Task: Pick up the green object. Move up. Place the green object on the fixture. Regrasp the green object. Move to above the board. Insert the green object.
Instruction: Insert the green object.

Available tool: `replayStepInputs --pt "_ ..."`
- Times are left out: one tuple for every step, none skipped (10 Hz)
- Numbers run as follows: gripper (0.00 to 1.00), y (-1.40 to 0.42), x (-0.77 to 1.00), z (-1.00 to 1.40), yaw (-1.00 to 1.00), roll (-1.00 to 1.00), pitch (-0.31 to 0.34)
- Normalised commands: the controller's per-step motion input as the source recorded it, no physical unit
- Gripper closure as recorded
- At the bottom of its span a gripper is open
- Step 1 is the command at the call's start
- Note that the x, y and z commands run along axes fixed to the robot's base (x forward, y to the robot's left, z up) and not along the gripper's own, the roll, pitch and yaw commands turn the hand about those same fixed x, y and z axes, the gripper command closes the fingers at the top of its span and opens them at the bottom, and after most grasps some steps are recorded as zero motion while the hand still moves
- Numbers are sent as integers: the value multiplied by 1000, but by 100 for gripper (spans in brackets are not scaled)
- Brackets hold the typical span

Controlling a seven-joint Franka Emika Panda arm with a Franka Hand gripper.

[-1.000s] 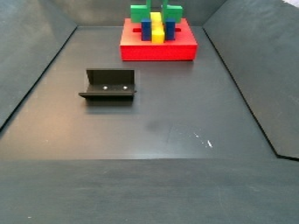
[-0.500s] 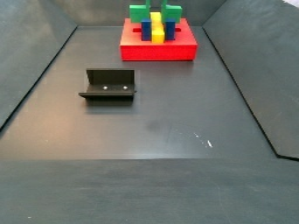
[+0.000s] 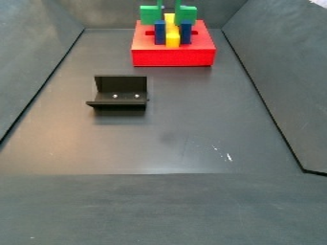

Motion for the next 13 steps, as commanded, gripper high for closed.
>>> replayStepInputs --pt "100 0 -266 -251 -149 4 0" --pt "100 0 -334 -260 -191 0 0" --pt "100 0 -254 -229 -174 0 0" --pt "100 0 -197 -240 -131 0 0" --pt "100 0 0 -174 0 0 -3" --pt "100 -11 137 -146 0 0 0" --pt "100 -54 231 -111 0 0 0" --pt "100 -60 191 -114 0 23 0" --pt "100 -60 74 -143 0 0 0" --pt "100 0 71 -89 0 -80 0" --pt "100 0 54 -94 -14 -60 0" --pt "100 0 34 -80 -69 0 19" --pt "100 0 20 -91 -60 -66 29"
